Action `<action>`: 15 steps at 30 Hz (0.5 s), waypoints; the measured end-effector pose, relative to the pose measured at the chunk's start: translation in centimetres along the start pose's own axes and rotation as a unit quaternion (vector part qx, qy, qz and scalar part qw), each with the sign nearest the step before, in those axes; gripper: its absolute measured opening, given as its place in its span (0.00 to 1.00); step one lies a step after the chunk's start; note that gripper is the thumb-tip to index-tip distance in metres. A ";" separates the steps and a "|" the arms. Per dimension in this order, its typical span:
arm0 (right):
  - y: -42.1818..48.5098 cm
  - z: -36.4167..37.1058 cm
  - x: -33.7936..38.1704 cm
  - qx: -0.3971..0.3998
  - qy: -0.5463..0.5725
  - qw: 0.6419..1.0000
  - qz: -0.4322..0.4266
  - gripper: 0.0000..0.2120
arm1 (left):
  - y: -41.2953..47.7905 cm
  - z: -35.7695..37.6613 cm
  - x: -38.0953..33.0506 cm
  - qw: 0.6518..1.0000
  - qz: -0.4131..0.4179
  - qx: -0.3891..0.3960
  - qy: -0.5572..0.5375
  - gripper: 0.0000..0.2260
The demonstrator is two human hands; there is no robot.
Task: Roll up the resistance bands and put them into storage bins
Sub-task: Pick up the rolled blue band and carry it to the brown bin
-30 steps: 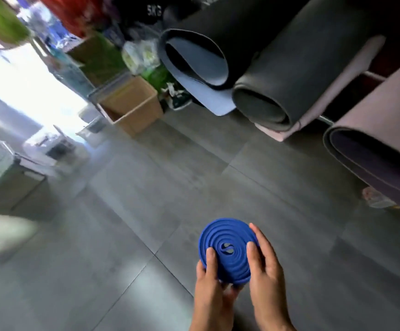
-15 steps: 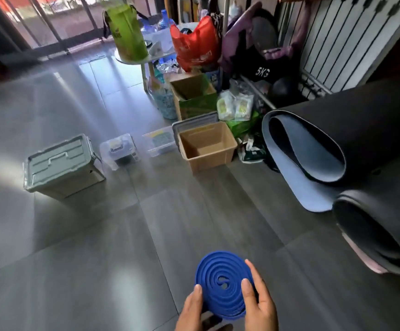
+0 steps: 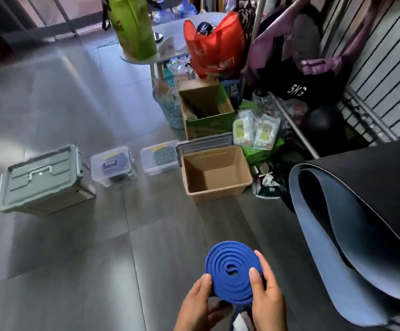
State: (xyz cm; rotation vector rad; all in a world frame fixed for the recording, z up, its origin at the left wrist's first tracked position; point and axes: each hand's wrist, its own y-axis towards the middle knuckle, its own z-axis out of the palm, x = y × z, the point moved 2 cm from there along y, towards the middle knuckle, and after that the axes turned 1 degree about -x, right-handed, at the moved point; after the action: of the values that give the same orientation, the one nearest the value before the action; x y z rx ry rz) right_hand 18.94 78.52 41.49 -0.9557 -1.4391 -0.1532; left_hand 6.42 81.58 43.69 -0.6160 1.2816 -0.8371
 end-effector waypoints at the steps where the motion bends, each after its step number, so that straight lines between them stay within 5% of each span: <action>1: 2.2 0.4 1.2 0.011 -0.007 1.000 0.000 0.16 | 1.7 0.9 -1.1 1.000 0.004 -0.011 -0.017 0.08; 8: 16.1 6.5 4.8 0.058 -0.100 0.993 -0.014 0.17 | 13.3 3.5 -9.2 0.999 0.003 -0.018 -0.036 0.12; 15: 32.2 14.8 4.2 0.032 -0.148 0.988 0.013 0.06 | 31.6 4.4 -15.6 0.985 0.029 -0.009 0.170 0.13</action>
State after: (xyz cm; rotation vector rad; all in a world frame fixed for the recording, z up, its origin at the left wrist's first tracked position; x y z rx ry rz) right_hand 28.39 110.25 28.13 -0.9725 -1.6918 0.0559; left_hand 15.68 112.18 28.21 -0.4594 1.6094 -0.9090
